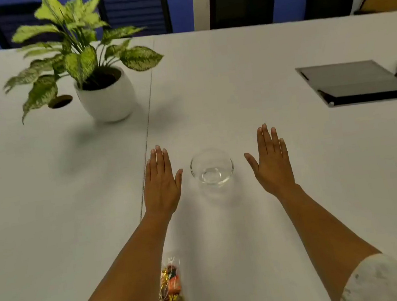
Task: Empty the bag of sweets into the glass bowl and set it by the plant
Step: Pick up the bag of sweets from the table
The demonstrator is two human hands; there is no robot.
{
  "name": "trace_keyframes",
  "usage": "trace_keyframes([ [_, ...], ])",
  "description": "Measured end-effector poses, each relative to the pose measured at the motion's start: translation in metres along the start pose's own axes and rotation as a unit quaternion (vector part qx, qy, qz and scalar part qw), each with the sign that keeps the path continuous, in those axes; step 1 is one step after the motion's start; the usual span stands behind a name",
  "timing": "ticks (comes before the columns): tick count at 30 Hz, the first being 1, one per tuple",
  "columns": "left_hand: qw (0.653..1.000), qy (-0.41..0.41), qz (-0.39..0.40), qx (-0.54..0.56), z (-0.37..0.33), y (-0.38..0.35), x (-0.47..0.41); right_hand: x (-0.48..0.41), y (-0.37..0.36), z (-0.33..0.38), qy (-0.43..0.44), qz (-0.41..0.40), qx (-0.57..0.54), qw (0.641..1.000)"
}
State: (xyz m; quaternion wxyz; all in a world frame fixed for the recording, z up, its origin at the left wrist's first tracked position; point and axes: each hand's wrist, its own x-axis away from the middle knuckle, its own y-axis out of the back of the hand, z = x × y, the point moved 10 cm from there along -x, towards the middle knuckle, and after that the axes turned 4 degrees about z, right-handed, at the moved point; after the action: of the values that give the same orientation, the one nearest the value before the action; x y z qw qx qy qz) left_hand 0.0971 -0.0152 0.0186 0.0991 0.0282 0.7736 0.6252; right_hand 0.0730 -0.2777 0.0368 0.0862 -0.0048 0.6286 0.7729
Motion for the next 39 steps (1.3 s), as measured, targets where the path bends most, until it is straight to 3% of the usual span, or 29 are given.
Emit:
trace_keyframes([
  [12, 0.998, 0.002, 0.064, -0.004, 0.019, -0.079, 0.024, 0.026, -0.096, -0.016, -0.014, 0.084, -0.012, 0.996],
  [31, 0.99, 0.015, 0.111, 0.084, 0.025, -0.101, 0.035, 0.034, -0.121, -0.019, -0.034, 0.139, -0.054, 0.988],
  [34, 0.987, 0.025, 0.109, 0.12, 0.026, -0.097, 0.032, 0.035, -0.109, -0.016, -0.051, 0.096, -0.126, 0.986],
  [37, 0.981, 0.041, 0.089, 0.165, 0.029, -0.088, 0.028, 0.043, -0.081, -0.008, -0.076, -0.018, -0.256, 0.963],
  [39, 0.977, 0.046, 0.077, 0.193, 0.032, -0.081, 0.028, 0.05, -0.059, 0.013, -0.041, -0.087, -0.294, 0.951],
])
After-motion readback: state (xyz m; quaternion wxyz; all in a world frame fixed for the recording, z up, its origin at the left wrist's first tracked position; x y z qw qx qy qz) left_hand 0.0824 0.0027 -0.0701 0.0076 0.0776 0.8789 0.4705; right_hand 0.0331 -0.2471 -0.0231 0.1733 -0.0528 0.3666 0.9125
